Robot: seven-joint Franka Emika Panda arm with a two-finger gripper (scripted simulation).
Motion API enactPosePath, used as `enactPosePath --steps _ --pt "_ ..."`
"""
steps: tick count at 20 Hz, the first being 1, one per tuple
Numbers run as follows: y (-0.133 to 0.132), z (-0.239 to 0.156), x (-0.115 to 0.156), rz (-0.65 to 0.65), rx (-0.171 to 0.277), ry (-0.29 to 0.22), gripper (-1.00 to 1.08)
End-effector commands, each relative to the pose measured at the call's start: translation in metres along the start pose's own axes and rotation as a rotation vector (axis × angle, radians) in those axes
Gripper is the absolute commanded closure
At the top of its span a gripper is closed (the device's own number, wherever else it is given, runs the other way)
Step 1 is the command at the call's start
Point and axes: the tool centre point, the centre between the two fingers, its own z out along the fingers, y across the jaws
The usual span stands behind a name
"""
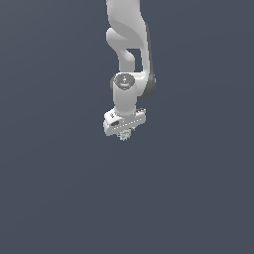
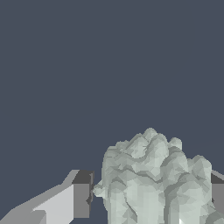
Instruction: Pick up the object and move it to a goal position.
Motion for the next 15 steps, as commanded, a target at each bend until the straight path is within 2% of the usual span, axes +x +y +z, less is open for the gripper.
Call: enactPosePath --steps 1,15 --pt "-0.006 -0.009 -0.005 0.000 0.000 -0.001 1.08" --pt "-0.014 -0.023 -0.011 0.000 0.001 -0.001 1.08"
